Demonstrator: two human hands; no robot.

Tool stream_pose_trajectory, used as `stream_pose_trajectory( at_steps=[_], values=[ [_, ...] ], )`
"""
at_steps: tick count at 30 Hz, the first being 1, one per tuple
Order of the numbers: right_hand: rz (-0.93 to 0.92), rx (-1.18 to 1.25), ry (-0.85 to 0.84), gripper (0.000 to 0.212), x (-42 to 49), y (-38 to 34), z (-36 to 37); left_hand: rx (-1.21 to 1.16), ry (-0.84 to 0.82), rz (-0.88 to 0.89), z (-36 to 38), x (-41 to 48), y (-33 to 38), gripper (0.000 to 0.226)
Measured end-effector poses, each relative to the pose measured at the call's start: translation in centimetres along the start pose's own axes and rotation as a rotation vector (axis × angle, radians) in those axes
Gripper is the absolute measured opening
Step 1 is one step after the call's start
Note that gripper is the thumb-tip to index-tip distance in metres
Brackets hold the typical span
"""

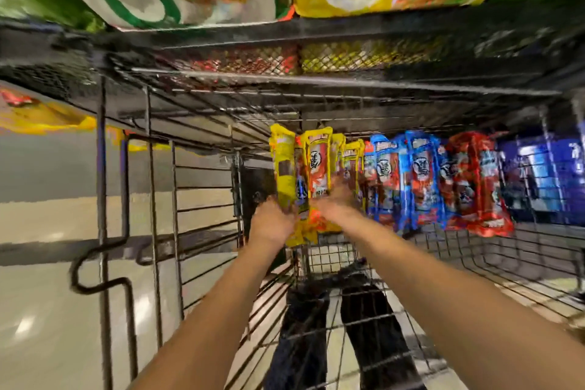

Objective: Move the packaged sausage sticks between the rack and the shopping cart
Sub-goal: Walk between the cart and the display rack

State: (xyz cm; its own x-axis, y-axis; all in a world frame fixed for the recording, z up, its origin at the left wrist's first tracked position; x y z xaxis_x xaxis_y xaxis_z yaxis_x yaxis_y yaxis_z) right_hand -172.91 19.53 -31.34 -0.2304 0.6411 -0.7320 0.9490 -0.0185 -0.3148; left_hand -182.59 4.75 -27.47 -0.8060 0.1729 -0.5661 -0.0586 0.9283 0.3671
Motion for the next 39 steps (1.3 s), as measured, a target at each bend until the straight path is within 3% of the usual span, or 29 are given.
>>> stream_pose_trajectory(
  at_steps=[7,11,15,20,24,25,29,35,38,39],
  values=[
    [-0.173,-0.09,0.052,0.069,1.1,0.7,2.1,0.221,-0.06,0.085,4.6,1.4,-2.3,0.063],
    [-0.226,-0.075,0.017,0.074,1.0,1.3,1.9,0.19,-0.096,0.057,5.7,1.6,-2.9,0.067],
    [-0.163,-0.065,0.006,0.062,0.8,2.4,0.9,0.111,-0.108,0.019,5.6,1.4,-3.5,0.069],
    [-0.08,0.125,0.019,0.045,-1.2,4.3,-2.6,-0.007,-0.066,0.014,2.7,0.3,-3.3,0.057],
    [0.035,0.304,0.032,0.027,-4.3,7.4,-7.1,-0.078,-0.143,-0.036,0.3,-2.0,-4.1,0.05],
    [0.053,0.333,0.026,0.031,-5.2,8.0,-8.5,-0.118,-0.15,-0.069,-0.4,-2.6,-4.2,0.048],
    [0.025,0.372,0.088,0.01,-8.4,10.6,-14.0,-0.305,-0.184,-0.156,-3.8,-6.2,-2.4,0.018],
    [0.055,0.439,0.254,0.033,-18.9,17.7,-21.4,-0.307,-0.259,-0.115,-4.4,-12.8,-0.2,0.019],
    [0.102,0.548,0.324,0.008,-22.9,23.0,-22.9,-0.25,-0.335,-0.104,-2.6,-15.9,1.3,0.012],
    [0.119,0.559,0.354,0.009,-23.8,24.8,-23.3,-0.227,-0.382,-0.081,-1.7,-17.0,2.4,0.011]
  ],
)
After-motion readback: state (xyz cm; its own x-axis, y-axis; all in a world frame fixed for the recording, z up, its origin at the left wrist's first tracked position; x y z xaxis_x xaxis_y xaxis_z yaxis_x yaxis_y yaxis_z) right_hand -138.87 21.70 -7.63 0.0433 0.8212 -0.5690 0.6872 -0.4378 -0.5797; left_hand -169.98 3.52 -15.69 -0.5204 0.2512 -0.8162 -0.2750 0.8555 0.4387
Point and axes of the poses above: each hand's wrist, its own x-axis towards the middle knuckle, its own z-axis out of the palm, y = z × x, the point moved 10 cm from there along x, towards the middle knuckle, and after that the axes turned 12 degrees about y, right-handed, at the moved point
